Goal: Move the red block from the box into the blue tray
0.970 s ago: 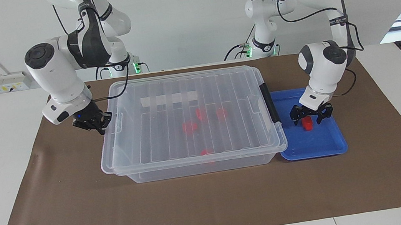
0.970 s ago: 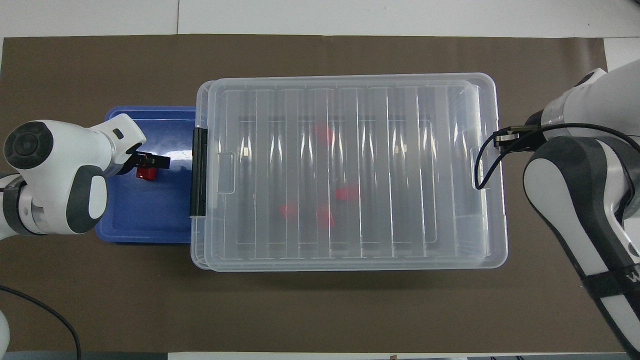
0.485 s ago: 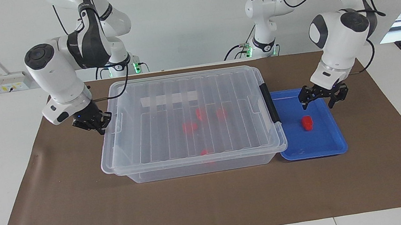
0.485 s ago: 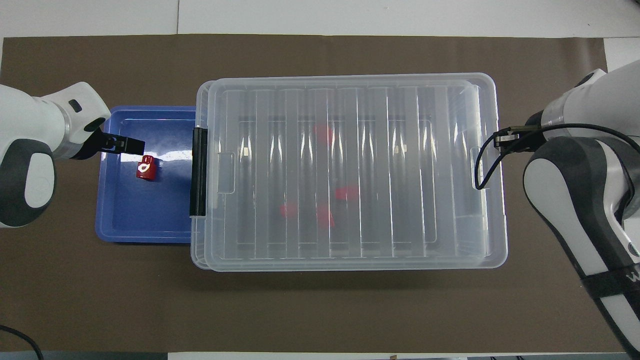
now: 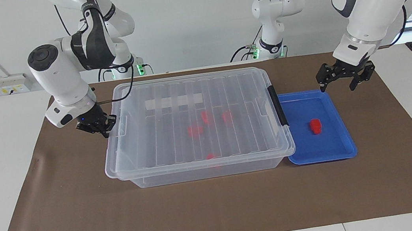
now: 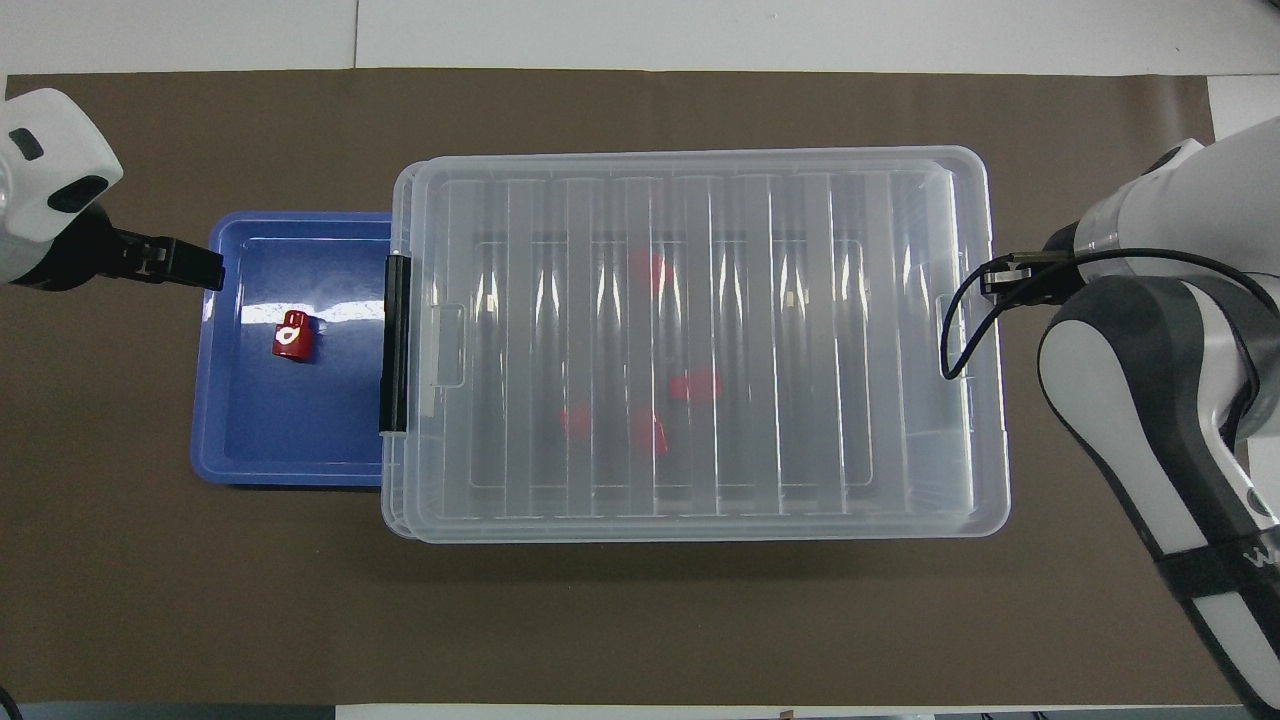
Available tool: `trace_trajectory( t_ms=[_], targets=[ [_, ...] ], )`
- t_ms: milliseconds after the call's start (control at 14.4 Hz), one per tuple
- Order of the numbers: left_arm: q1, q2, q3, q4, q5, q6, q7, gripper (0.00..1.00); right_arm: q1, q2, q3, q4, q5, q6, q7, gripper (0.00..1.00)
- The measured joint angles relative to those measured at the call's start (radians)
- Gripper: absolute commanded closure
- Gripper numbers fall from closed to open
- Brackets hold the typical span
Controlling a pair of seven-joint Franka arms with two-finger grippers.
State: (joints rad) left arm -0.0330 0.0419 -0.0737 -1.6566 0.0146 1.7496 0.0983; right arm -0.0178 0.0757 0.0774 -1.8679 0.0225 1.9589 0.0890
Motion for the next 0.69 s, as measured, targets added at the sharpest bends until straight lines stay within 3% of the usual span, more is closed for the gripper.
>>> trace_trajectory(
  t_ms=[277, 693],
  targets=[
    [0.002, -0.001, 0.009, 0.078, -0.052, -0.118, -0.001, 0.00, 0.001, 0.000, 0.000, 0.000, 0.000, 0.000, 0.000, 1.00],
    [0.002, -0.011, 0.010, 0.096, -0.054, -0.220, -0.056, 0.00, 0.001, 0.000, 0.000, 0.000, 0.000, 0.000, 0.000, 1.00]
  ],
)
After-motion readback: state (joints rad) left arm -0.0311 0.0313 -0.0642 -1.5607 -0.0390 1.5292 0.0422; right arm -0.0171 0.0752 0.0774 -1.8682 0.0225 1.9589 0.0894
